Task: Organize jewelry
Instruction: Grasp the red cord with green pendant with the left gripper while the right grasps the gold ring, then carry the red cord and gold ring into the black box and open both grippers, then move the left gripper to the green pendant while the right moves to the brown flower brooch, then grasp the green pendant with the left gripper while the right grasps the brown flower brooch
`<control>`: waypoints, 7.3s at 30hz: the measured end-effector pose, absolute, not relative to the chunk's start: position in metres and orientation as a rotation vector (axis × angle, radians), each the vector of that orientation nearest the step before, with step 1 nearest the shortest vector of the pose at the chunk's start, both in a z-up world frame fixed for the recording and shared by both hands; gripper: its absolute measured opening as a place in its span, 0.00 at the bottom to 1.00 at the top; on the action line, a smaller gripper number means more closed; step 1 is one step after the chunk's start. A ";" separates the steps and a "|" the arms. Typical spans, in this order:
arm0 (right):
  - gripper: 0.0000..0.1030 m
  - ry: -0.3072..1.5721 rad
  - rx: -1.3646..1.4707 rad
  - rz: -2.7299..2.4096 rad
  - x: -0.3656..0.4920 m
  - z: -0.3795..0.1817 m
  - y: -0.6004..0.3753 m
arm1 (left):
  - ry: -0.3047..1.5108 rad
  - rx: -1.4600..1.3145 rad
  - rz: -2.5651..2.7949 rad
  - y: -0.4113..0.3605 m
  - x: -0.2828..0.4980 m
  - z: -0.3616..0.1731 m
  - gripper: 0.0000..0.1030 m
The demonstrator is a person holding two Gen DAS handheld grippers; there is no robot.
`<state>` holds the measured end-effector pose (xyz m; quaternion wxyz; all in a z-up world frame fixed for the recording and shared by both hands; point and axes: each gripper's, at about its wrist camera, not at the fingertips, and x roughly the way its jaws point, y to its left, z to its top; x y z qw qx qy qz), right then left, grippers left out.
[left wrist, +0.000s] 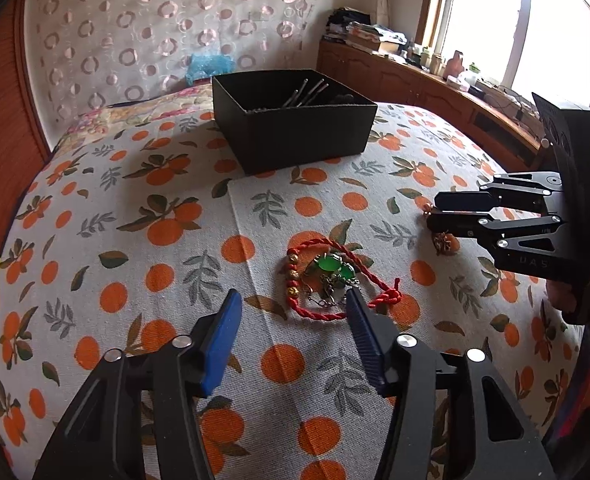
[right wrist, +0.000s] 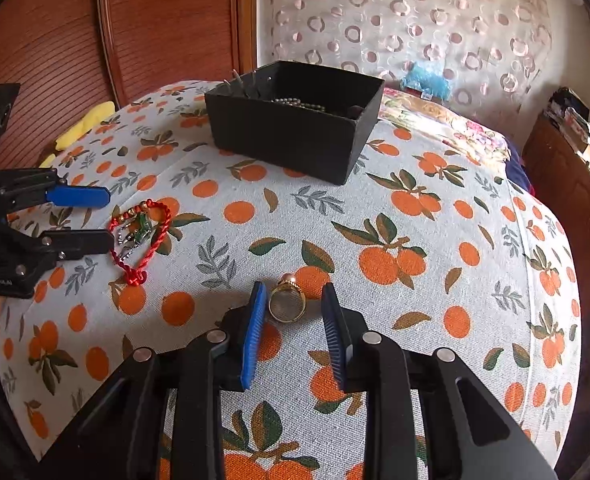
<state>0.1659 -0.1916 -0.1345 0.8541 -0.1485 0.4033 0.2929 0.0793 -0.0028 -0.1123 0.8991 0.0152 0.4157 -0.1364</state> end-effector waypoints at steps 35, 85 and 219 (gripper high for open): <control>0.25 0.836 -0.293 0.616 0.166 -0.135 -0.196 | 0.712 0.031 -0.246 -0.008 0.067 -0.067 0.06; 0.22 0.684 -0.257 0.699 0.297 -0.060 -0.150 | 0.626 0.016 -0.225 0.008 0.183 -0.022 0.06; 0.17 0.779 -0.293 0.693 0.184 -0.110 -0.186 | 0.772 0.065 -0.249 -0.011 0.124 -0.076 0.24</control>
